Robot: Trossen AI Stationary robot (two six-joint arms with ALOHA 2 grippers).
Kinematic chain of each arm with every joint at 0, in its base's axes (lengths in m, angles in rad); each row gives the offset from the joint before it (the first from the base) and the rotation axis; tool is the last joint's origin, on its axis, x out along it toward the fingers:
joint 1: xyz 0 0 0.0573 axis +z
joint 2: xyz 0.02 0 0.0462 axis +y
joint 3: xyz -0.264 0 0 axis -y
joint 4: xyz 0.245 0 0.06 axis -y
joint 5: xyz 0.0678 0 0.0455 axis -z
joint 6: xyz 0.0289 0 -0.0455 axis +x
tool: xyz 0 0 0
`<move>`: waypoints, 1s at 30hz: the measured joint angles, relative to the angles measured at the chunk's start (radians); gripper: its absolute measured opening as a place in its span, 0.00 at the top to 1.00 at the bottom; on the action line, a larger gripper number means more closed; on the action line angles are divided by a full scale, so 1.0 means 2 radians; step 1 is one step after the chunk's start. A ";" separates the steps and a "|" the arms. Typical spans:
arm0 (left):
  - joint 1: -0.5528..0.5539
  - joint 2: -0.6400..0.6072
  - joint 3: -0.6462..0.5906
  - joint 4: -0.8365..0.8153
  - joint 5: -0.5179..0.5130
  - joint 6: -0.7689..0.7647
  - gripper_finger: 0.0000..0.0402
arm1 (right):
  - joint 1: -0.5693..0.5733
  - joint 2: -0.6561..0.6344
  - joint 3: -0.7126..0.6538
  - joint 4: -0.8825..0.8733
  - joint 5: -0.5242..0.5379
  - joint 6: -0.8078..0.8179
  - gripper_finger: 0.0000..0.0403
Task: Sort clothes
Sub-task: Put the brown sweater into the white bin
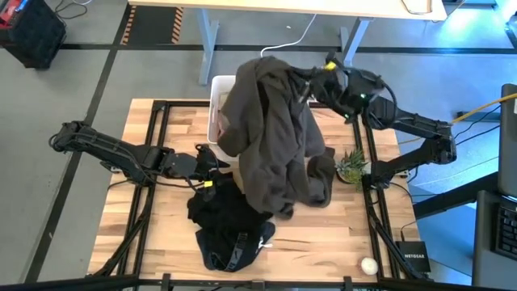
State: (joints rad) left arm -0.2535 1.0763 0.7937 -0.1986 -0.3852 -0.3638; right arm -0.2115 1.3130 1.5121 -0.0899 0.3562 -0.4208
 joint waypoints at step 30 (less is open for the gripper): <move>0.000 0.001 0.000 0.000 0.020 -0.003 0.41 | 0.071 0.069 0.191 -0.483 0.009 0.150 0.32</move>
State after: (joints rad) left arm -0.2535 1.0792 0.7937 -0.1987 -0.3455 -0.3706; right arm -0.0691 1.4520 1.8948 -1.0551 0.3737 -0.1206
